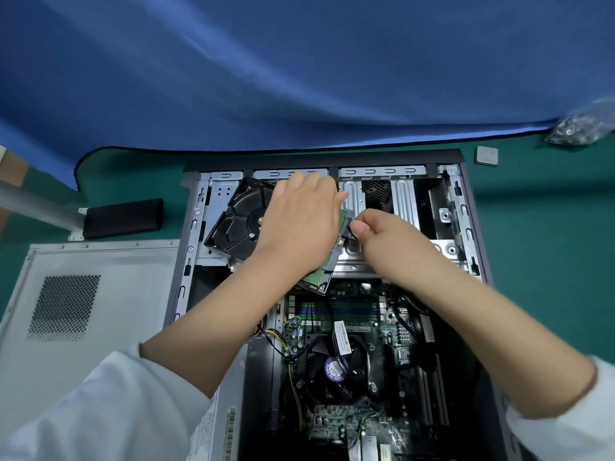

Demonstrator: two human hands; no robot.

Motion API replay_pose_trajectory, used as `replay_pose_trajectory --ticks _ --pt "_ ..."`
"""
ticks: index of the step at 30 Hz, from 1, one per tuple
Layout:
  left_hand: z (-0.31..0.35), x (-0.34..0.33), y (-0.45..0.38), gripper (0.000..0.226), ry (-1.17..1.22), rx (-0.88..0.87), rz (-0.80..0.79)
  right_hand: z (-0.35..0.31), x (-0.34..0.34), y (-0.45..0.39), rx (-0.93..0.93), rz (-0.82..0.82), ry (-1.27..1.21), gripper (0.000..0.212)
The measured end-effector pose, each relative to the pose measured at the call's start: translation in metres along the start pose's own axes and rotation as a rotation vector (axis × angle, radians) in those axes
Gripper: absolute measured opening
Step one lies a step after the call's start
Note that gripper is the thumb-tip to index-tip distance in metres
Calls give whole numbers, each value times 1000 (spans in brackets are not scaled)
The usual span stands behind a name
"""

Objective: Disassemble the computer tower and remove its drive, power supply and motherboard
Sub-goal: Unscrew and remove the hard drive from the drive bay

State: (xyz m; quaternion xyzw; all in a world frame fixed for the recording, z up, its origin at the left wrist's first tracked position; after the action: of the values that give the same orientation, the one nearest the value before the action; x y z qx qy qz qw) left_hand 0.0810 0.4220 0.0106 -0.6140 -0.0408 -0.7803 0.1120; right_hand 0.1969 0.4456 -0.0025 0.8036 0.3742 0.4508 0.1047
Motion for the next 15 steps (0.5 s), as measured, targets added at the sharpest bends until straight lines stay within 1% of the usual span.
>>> replay_pose_trajectory --ticks 2,3,4,7,8,9,11,12,13,15 --pt "0 0 -1 25 -6 -4 -9 1 9 -6 -18 -139 -123 31" --pt "0 0 -1 27 -8 -5 -17 1 11 -7 -24 -148 -129 31" --pt "0 -1 -1 28 -8 -4 -20 0 11 -6 -19 -105 -79 30" --pt "0 -1 -1 26 -8 2 -10 -2 -4 8 18 183 189 23" --pt "0 -1 0 24 -4 5 -7 -3 -5 11 28 229 215 22" --pt "0 0 0 22 -1 7 -8 -1 -6 9 36 220 191 22" --pt "1 0 -1 23 -4 9 -14 3 2 2 76 116 106 25" --pt "1 0 -1 23 -6 9 -16 3 8 1 129 68 119 27" --pt "1 0 -1 24 -7 9 -18 1 13 2 192 46 186 27" --pt "1 0 0 24 -7 7 -21 -2 15 7 306 67 409 31"
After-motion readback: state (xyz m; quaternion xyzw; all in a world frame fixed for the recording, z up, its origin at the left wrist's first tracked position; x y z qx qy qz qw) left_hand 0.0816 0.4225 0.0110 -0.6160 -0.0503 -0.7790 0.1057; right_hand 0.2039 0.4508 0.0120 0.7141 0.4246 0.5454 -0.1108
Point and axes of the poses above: each hand's wrist, its own y-axis away from the middle knuckle, its own x-axis out of the back of the hand, z = x × y, the point moved 6 cm from there along -y, towards the middle knuckle, and after that the axes turned 5 degrees about y, right-handed, at the moved point
